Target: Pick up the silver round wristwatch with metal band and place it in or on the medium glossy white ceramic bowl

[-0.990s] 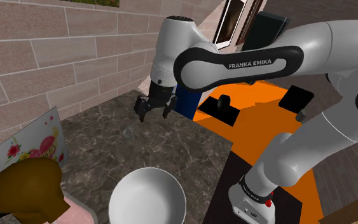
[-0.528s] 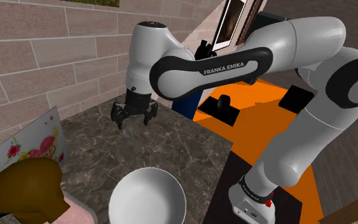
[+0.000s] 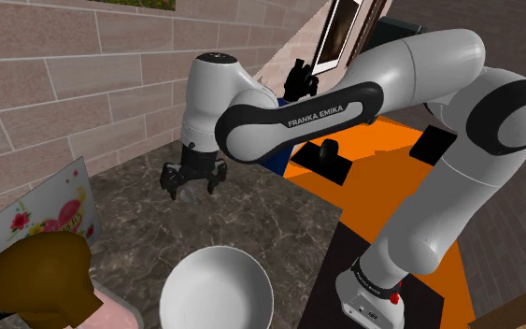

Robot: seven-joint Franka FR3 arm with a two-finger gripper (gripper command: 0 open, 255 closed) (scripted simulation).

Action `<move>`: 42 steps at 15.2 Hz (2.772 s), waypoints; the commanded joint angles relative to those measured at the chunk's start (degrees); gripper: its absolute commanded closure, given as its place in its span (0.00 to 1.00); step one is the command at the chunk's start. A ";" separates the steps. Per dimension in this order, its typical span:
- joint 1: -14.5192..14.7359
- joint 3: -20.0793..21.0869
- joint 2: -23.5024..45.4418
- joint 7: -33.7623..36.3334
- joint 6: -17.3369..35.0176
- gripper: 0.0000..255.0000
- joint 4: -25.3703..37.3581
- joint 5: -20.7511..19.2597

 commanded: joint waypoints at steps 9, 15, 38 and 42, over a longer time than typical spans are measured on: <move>0.01 0.01 0.10 0.06 0.21 1.00 -0.09 -0.08; 0.01 0.01 0.10 0.06 0.21 1.00 -0.09 -0.08; -1.65 -1.30 -3.87 3.31 16.58 1.00 -8.34 4.05; -1.65 -1.30 -3.87 3.31 16.58 1.00 -8.34 4.05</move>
